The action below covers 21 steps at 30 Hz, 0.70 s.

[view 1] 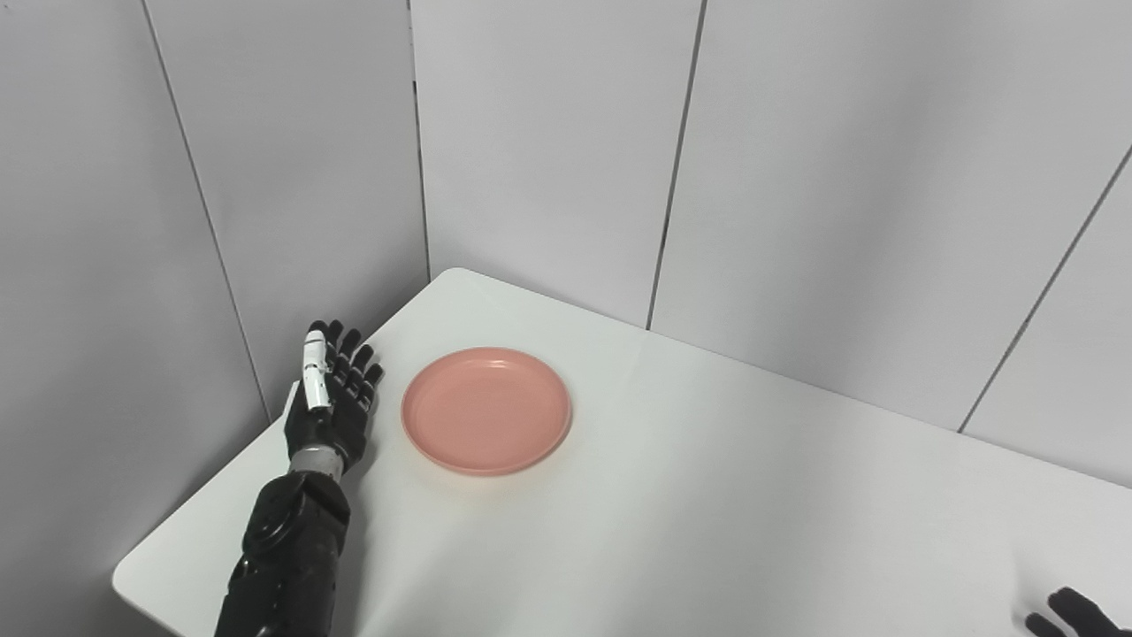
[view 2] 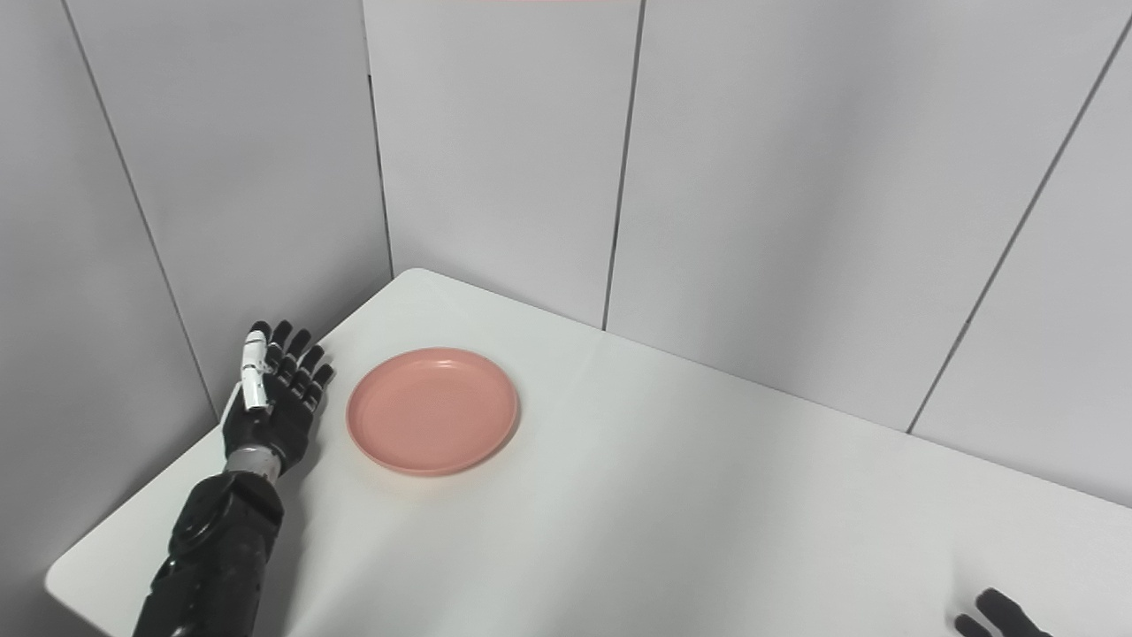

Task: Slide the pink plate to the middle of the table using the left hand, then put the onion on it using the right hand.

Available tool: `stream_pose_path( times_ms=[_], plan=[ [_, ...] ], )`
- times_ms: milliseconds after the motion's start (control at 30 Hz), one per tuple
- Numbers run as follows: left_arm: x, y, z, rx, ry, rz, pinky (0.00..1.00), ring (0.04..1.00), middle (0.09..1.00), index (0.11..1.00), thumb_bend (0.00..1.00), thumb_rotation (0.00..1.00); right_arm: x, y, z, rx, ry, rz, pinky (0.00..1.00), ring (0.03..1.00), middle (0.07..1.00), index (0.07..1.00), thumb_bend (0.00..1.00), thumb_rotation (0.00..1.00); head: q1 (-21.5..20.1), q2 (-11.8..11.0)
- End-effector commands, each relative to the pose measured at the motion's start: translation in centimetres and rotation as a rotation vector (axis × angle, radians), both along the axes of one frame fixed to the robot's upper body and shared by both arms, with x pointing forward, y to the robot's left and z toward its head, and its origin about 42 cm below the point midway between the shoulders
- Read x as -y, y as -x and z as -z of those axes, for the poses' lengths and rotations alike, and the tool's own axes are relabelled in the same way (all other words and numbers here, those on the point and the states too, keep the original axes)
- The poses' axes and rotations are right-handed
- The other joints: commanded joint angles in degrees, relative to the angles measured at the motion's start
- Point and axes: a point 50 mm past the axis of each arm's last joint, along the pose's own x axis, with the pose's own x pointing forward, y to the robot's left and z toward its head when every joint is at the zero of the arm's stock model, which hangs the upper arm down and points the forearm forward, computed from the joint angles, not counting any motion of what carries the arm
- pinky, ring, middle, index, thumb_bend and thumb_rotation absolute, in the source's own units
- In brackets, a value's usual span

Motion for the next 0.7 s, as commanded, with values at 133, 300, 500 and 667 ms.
stream_pose_path(
  times_ms=[133, 300, 500, 667],
  plan=[
    [0.9, -1.6, -1.2, 0.027, -0.022, 0.050, 1.00, 1.000, 1.000, 1.000, 0.36, 1.00, 0.3, 0.5, 1.1, -0.073, -0.008, 0.001, 0.63, 0.768, 0.819, 0.736, 0.68, 0.83, -0.09, 0.28],
    [1.3, -2.2, -1.0, 0.024, -0.013, 0.072, 1.00, 1.000, 1.000, 1.000, 0.36, 1.00, 0.2, 0.5, 0.9, -0.073, -0.005, 0.000, 0.62, 0.772, 0.822, 0.733, 0.67, 0.83, -0.09, 0.28],
    [2.0, -2.9, -0.3, 0.010, -0.013, 0.097, 1.00, 1.000, 1.000, 1.000, 0.35, 1.00, 0.2, 0.5, 1.0, -0.076, 0.000, -0.001, 0.55, 0.750, 0.807, 0.719, 0.68, 0.82, -0.54, 0.56],
    [2.4, -3.4, 0.3, 0.007, -0.004, 0.110, 1.00, 1.000, 1.000, 1.000, 0.36, 1.00, 0.2, 0.6, 1.0, -0.074, -0.003, 0.000, 0.50, 0.739, 0.800, 0.709, 0.69, 0.81, -0.54, 0.56]
  ],
)
